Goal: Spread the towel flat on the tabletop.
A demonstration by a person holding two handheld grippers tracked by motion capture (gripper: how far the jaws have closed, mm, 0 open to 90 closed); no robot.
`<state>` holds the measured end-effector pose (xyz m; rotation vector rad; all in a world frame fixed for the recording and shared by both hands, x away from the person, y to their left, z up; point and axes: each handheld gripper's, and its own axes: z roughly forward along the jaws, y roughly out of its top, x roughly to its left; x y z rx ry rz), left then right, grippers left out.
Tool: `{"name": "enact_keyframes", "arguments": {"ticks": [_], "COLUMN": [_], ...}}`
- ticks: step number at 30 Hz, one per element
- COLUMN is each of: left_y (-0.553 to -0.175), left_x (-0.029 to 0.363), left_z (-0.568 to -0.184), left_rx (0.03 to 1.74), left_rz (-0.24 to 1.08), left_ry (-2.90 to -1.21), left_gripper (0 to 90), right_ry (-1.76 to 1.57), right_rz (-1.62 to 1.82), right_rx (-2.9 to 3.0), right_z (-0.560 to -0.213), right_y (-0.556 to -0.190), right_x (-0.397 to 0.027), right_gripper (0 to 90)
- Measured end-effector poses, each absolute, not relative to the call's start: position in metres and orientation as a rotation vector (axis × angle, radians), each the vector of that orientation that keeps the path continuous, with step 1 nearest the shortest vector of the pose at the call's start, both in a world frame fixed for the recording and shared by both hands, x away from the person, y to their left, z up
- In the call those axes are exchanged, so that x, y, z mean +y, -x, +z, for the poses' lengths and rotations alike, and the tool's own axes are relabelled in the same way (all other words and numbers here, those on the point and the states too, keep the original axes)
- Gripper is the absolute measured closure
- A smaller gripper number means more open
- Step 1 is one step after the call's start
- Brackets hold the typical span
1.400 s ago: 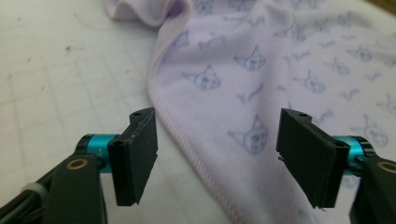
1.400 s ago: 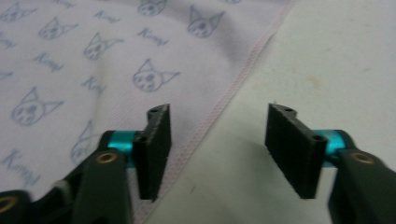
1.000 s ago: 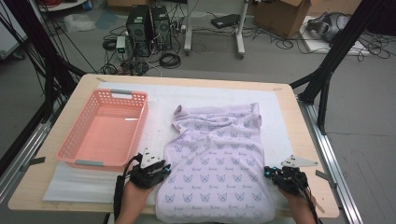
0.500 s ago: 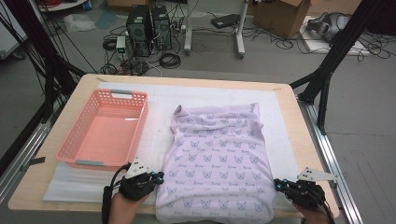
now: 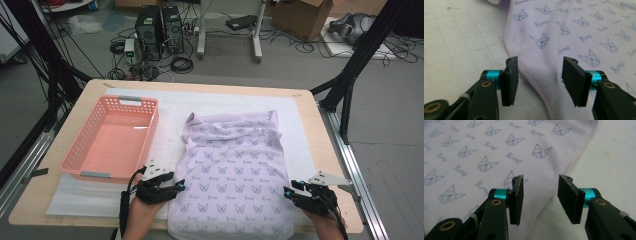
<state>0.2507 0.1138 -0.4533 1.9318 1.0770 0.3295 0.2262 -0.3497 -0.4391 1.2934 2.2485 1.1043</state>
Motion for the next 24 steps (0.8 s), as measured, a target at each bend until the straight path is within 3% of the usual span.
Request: {"name": "enact_keyframes", "arguments": {"ticks": [1, 3, 4, 5, 16, 19, 21, 22, 24], "left_y": [-0.25, -0.247, -0.245, -0.243, -0.199, -0.194, -0.199, -0.204, -0.215], "left_x": [0.111, 0.108, 0.108, 0.107, 0.126, 0.128, 0.127, 0.127, 0.125], "left_z": [-0.452, -0.452, -0.452, -0.451, -0.448, -0.449, -0.448, -0.447, -0.445], "left_rx": [1.071, 1.038, 1.024, 1.022, 0.966, 0.952, 0.973, 0.986, 0.996], "left_rz": [0.368, 0.393, 0.383, 0.391, 0.306, 0.307, 0.318, 0.328, 0.348], "left_ry": [-1.946, -1.982, -1.989, -1.998, -2.004, -1.982, -1.946, -1.924, -1.891], "left_gripper": [53.7, 72.2, 82.8, 86.2, 86.6, 82.0, 60.7, 53.9, 48.1], "right_ry": [-1.287, -1.29, -1.295, -1.287, -1.183, -1.157, -1.161, -1.18, -1.226], "right_rz": [1.063, 1.015, 1.04, 1.062, 1.129, 1.132, 1.131, 1.138, 1.151], "right_rx": [2.246, 2.252, 2.25, 2.271, 2.405, 2.42, 2.388, 2.35, 2.283], "right_z": [-0.442, -0.446, -0.446, -0.446, -0.442, -0.44, -0.438, -0.436, -0.434], "right_y": [-0.23, -0.233, -0.232, -0.232, -0.19, -0.181, -0.18, -0.182, -0.192], "right_x": [-0.347, -0.344, -0.345, -0.346, -0.357, -0.357, -0.356, -0.357, -0.357], "right_gripper": [57.5, 65.0, 79.4, 85.5, 87.2, 85.5, 70.5, 64.6, 61.3]}}
